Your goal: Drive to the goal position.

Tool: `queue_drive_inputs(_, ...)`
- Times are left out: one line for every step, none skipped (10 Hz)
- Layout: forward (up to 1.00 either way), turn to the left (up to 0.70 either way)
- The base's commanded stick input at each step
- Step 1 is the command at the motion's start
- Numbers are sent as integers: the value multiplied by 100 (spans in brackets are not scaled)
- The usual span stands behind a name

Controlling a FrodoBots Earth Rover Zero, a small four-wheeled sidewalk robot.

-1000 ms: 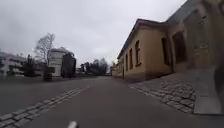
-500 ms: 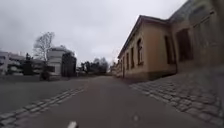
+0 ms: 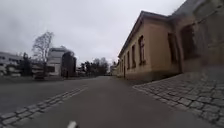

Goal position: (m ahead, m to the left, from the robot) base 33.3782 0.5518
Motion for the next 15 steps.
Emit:
queue_drive_inputs(100, 1)
queue_drive_inputs(100, 1)
queue_drive_inputs(100, 1)
queue_drive_inputs(100, 1)
queue_drive_inputs(100, 1)
queue_drive_inputs(100, 1)
queue_drive_inputs(100, 1)
queue_drive_inputs(100, 1)
queue_drive_inputs(100, 1)
queue_drive_inputs(100, 1)
queue_drive_inputs(100, 1)
queue_drive_inputs(100, 1)
queue_drive_inputs(100, 1)
queue_drive_inputs(100, 1)
queue_drive_inputs(100, 1)
